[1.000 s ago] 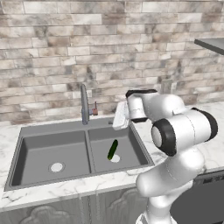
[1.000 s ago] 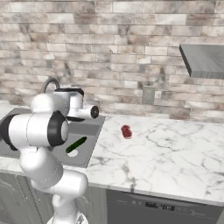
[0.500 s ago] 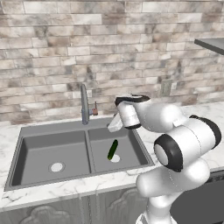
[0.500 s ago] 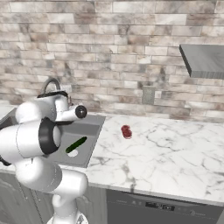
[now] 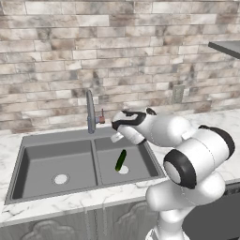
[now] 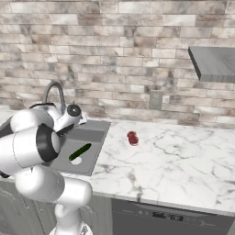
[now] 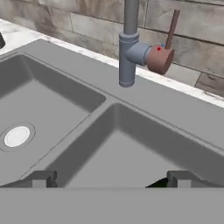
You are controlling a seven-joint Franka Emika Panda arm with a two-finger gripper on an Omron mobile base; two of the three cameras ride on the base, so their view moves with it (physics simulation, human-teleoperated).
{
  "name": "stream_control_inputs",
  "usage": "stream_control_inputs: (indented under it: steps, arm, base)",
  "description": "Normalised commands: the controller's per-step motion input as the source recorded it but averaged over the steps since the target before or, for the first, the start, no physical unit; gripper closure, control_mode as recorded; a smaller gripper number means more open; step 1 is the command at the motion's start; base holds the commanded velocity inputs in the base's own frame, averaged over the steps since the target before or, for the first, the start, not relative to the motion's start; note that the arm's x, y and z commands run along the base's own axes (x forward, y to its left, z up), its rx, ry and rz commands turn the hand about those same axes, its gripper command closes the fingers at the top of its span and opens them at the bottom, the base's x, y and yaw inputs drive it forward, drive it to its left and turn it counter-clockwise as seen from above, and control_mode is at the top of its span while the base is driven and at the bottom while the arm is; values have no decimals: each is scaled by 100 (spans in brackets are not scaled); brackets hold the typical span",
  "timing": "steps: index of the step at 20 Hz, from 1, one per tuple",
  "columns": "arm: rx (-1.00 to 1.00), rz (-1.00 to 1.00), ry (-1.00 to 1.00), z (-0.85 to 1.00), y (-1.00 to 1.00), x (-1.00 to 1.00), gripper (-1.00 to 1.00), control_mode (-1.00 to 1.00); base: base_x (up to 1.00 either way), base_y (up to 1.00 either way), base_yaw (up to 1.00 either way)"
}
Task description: Turn on the sink faucet. Then move the cucumber from the counter to the sink. Turn off the sink. Move the vegetable from the sink to the pot next to the stove. Finally move the pot to the rear left burner.
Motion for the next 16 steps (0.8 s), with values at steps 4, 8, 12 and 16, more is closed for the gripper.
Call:
stream_control_inputs:
  steps: [4,8,12,16]
  arm:
    - [0,-16,30,0,-15,-3,-100,-100]
    - [0,-17,25,-10,-11,-9,-100,-100]
    - [0,-19,22,-21,-6,-9,-100,-100]
    - [0,-23,20,-29,0,-8,-100,-100]
  base:
    - [0,0,0]
    - [0,0,0]
    - [0,0,0]
    - [0,0,0]
